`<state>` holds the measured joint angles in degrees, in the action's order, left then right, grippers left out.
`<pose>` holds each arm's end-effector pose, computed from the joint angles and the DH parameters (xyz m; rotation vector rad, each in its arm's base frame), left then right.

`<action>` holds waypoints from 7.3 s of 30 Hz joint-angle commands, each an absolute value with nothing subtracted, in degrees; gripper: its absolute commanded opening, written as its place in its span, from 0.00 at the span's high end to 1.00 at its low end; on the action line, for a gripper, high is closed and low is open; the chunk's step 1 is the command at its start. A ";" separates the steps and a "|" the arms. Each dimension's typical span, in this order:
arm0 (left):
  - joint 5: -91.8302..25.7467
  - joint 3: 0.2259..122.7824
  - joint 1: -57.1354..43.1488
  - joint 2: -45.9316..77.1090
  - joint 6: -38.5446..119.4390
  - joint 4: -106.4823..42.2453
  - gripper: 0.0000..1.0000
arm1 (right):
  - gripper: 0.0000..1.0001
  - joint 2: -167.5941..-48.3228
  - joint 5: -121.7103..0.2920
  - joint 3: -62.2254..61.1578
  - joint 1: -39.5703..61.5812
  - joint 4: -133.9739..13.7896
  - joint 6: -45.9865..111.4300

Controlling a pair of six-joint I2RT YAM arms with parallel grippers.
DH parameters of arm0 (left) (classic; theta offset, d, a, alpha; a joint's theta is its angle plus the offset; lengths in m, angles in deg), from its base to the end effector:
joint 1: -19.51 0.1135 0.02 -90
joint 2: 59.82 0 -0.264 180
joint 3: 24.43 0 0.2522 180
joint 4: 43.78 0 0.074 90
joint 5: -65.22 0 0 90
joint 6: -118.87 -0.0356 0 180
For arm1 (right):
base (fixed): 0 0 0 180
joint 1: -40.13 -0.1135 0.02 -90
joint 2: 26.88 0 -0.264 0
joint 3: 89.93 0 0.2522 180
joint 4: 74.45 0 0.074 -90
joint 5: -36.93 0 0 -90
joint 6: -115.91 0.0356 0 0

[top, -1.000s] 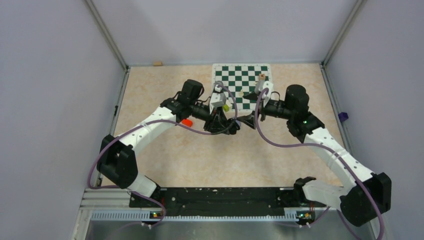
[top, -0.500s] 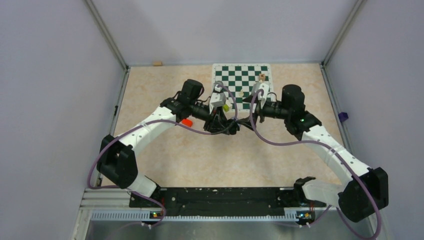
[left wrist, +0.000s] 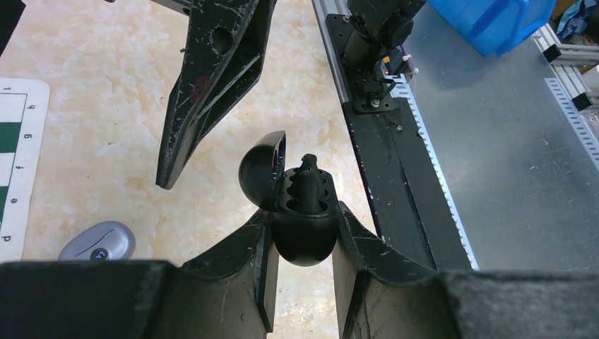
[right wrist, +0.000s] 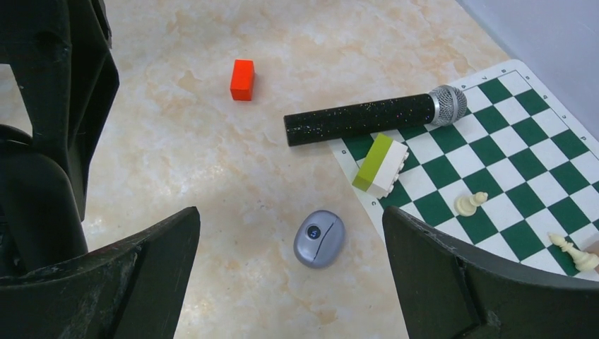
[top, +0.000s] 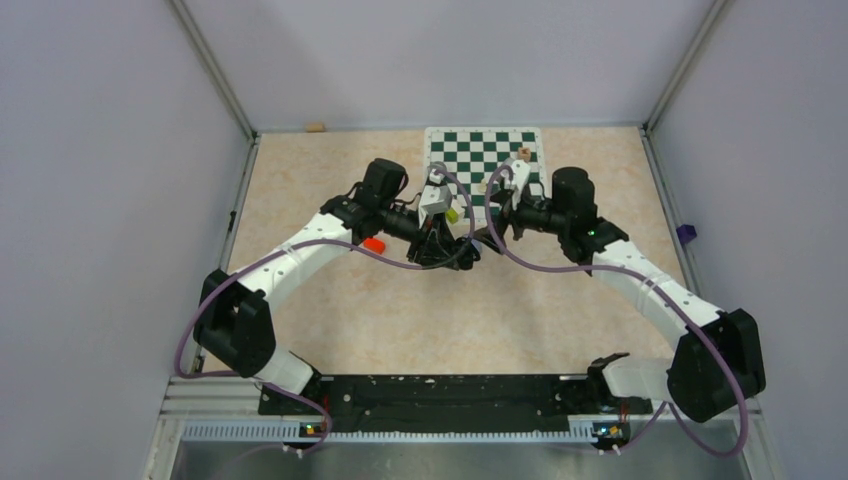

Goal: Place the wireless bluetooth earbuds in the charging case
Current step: Close the charging case, then place the charging case at the center of the board.

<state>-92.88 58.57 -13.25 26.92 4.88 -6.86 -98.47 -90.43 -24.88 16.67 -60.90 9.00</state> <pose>0.2536 -0.2025 0.3038 1.4913 1.4594 -1.4127 0.2512 0.1326 0.3001 -1.0521 1.5907 0.7006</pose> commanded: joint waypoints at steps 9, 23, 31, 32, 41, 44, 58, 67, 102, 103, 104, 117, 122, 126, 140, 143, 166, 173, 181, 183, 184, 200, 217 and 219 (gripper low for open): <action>-94.56 60.38 -13.72 25.00 4.35 -8.52 1.00 | 0.01 -95.77 -98.14 -26.05 16.66 -63.79 9.29; -94.46 60.36 -13.74 25.22 4.24 -8.57 1.00 | 0.01 -93.49 -98.39 -27.47 16.64 -66.22 9.56; -94.65 60.31 -13.74 25.15 4.18 -8.59 1.00 | 0.01 -92.49 -94.53 -28.02 16.63 -68.08 9.87; -94.61 60.30 -13.72 25.20 4.09 -8.62 1.00 | 0.01 -92.29 -93.20 -28.16 16.66 -68.68 10.28; -94.83 60.53 -13.76 25.88 4.17 -8.48 1.00 | 0.01 -89.51 -90.96 -30.64 16.74 -73.43 11.40; -94.87 60.58 -13.72 25.82 4.19 -8.48 1.00 | 0.01 -89.70 -94.89 -30.25 16.80 -71.45 10.03; -94.69 60.44 -13.72 25.96 4.11 -8.48 1.00 | 0.01 -90.02 -103.78 -29.41 16.80 -67.98 7.58; -94.50 60.40 -13.74 25.99 4.04 -8.48 1.00 | 0.01 -88.96 -105.64 -29.93 16.78 -68.60 7.28; -65.30 80.15 -23.33 53.62 12.78 -4.06 1.00 | 0.01 -84.54 -40.48 -34.59 24.05 -85.64 20.11; -63.99 80.90 -23.50 54.65 13.04 -3.89 1.00 | 0.01 -84.69 -40.62 -34.63 24.13 -85.65 20.11; -62.98 81.55 -23.66 55.24 13.31 -4.02 1.00 | 0.01 -84.81 -40.73 -34.68 24.10 -85.60 20.13; -59.07 94.19 -26.24 67.15 20.05 -1.68 1.00 | 0.01 -85.19 -39.99 -34.77 24.85 -85.72 20.41; -56.91 98.09 -26.20 71.60 25.94 -1.71 0.98 | 0.01 -85.40 -39.86 -34.88 25.04 -85.90 20.53; -61.17 99.06 -26.20 73.62 29.56 -1.86 0.96 | 0.01 -85.60 -40.38 -35.03 25.10 -86.00 20.60; -55.84 99.54 -26.20 75.13 36.61 -1.32 0.92 | 0.01 -84.73 -40.39 -35.04 25.18 -85.92 20.63; -52.59 99.40 -26.24 74.91 36.21 -0.64 0.91 | 0.01 -84.87 -40.57 -34.97 25.14 -85.92 20.63; -45.98 100.34 -26.37 75.12 36.08 1.57 0.69 | 0.01 -84.95 -40.88 -35.08 25.14 -85.95 20.63; -47.52 100.42 -27.34 76.16 36.47 1.52 0.65 | 0.01 -85.19 -40.99 -35.21 25.26 -86.00 20.63; -50.63 100.68 -27.43 77.52 38.20 1.07 0.59 | 0.01 -85.68 -41.18 -35.20 25.21 -86.26 20.55; -50.93 100.79 -27.58 77.76 38.46 1.08 0.59 | 0.01 -85.94 -41.44 -35.26 25.20 -86.41 20.54; -50.80 100.92 -27.59 77.77 38.38 1.22 0.59 | 0.01 -86.06 -41.62 -35.32 25.19 -86.48 20.55; -43.88 103.80 -27.35 75.98 36.01 3.55 0.52 | 0.01 -86.50 -42.24 -35.39 25.27 -86.61 20.98; -52.55 104.85 -28.66 76.32 36.87 3.12 0.38 | 0.01 -86.44 -42.17 -35.44 25.22 -86.59 21.05; -53.93 105.21 -28.66 76.62 37.38 3.12 0.36 | 0.01 -86.51 -42.24 -35.45 25.19 -86.54 20.99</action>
<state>-50.21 102.26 -28.28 76.23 36.51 3.31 -86.91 -41.87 -35.37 24.56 -83.89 20.19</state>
